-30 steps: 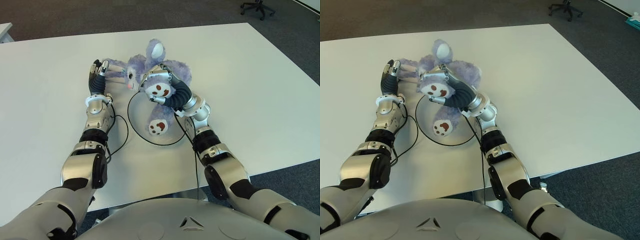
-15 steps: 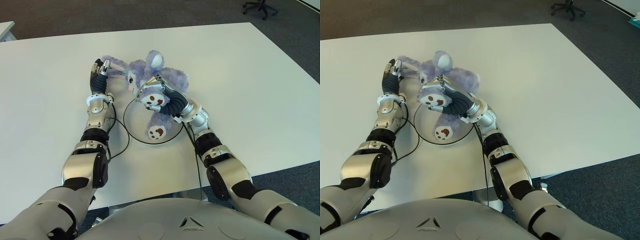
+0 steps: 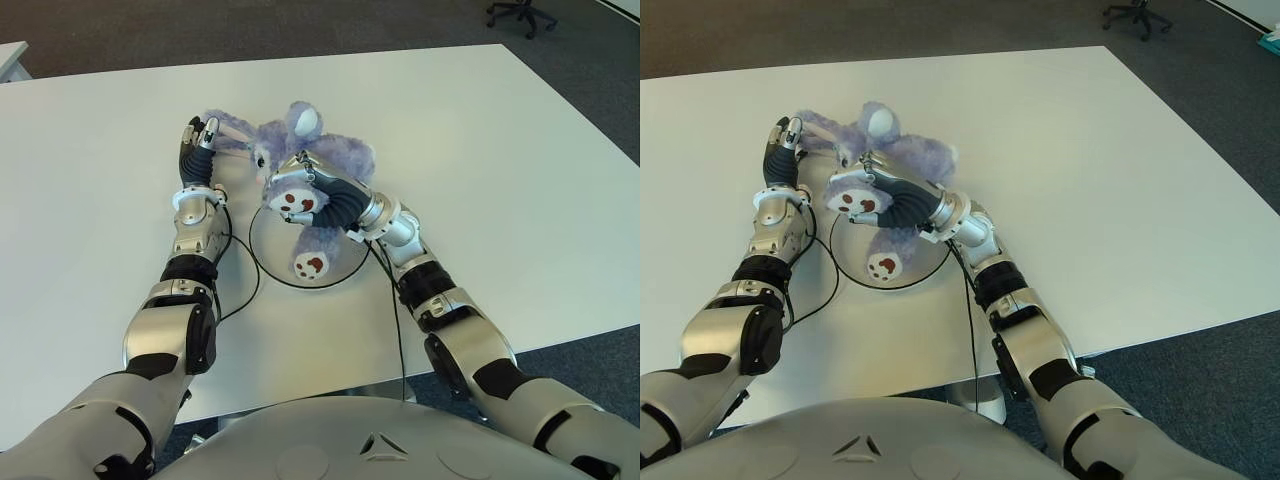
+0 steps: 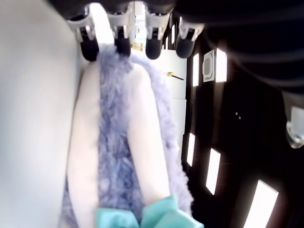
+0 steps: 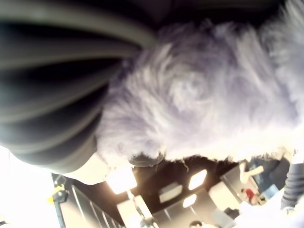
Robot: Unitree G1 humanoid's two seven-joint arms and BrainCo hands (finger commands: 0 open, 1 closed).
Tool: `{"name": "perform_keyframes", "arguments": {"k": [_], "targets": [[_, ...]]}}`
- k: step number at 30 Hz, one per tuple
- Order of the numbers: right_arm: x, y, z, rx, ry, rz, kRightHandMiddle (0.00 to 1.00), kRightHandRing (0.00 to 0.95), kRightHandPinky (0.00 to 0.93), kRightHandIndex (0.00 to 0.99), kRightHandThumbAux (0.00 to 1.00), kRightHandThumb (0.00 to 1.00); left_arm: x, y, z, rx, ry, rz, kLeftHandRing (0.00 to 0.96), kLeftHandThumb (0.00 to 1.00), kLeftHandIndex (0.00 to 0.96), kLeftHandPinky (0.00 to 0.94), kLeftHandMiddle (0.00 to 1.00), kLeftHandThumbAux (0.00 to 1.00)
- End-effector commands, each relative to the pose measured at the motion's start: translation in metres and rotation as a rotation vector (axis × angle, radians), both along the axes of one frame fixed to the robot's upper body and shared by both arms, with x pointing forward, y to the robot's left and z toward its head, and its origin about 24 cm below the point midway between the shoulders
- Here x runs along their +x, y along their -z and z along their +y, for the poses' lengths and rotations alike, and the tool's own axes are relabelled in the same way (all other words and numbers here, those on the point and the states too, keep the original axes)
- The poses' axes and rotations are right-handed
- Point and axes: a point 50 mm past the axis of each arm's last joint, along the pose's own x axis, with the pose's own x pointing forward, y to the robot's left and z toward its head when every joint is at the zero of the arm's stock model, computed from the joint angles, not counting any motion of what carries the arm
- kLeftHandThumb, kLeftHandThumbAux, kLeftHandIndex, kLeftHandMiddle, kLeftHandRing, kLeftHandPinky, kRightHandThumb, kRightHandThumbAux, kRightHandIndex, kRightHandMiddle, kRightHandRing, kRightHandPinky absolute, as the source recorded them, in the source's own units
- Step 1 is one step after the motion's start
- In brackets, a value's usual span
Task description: Put the doll into the plate.
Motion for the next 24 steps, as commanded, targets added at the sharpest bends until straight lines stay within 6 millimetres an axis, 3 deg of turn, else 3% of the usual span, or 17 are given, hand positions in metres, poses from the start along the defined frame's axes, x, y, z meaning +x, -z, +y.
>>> {"name": "perform_keyframes", "arguments": {"k": [1, 11, 14, 15, 16, 18, 22, 24], "targets": [[0.0007, 0.0047, -0.0010, -0.019, 0.001, 0.056, 0.800, 0.801, 0.773, 0.438, 0.703, 0.701, -0.0307, 0.0516, -0.0046, -0.084, -0.009, 0.222, 0.101, 0.000, 0.000, 0.148, 0.081, 0.408], [0.0029, 0.0024, -0.0021, -0.041, -0.005, 0.122, 0.701, 0.687, 0.643, 0.426, 0.708, 0.695, -0.0334, 0.0514, -0.0057, -0.068, -0.007, 0.188, 0.089, 0.000, 0.000, 0.088, 0.070, 0.440], [0.0035, 0.0002, -0.0031, -0.072, -0.011, 0.118, 0.420, 0.382, 0.335, 0.410, 0.716, 0.678, -0.0342, 0.0524, -0.0057, -0.051, -0.017, 0.191, 0.068, 0.000, 0.000, 0.069, 0.054, 0.451], [0.0033, 0.0000, -0.0032, -0.084, -0.015, 0.112, 0.399, 0.361, 0.314, 0.409, 0.717, 0.677, -0.0340, 0.0523, -0.0056, -0.051, -0.019, 0.191, 0.068, 0.000, 0.000, 0.068, 0.053, 0.451], [0.0031, -0.0002, -0.0032, -0.092, -0.018, 0.108, 0.337, 0.288, 0.214, 0.301, 0.561, 0.444, -0.0339, 0.0522, -0.0056, -0.051, -0.020, 0.192, 0.056, 0.000, 0.000, 0.046, 0.046, 0.449], [0.0029, -0.0010, -0.0034, -0.103, -0.022, 0.097, 0.307, 0.253, 0.166, 0.258, 0.505, 0.366, -0.0338, 0.0523, -0.0056, -0.052, -0.023, 0.191, 0.046, 0.000, 0.000, 0.021, 0.040, 0.447], [0.0021, -0.0024, -0.0039, -0.116, -0.021, 0.051, 0.248, 0.186, 0.090, 0.228, 0.470, 0.341, -0.0335, 0.0530, -0.0055, -0.065, -0.023, 0.193, 0.029, 0.000, 0.000, 0.000, 0.028, 0.439], [0.0018, -0.0029, -0.0040, -0.126, -0.019, 0.028, 0.171, 0.110, 0.017, 0.170, 0.436, 0.314, -0.0335, 0.0532, -0.0050, -0.073, -0.020, 0.192, 0.015, 0.000, 0.000, 0.000, 0.018, 0.424]]}}
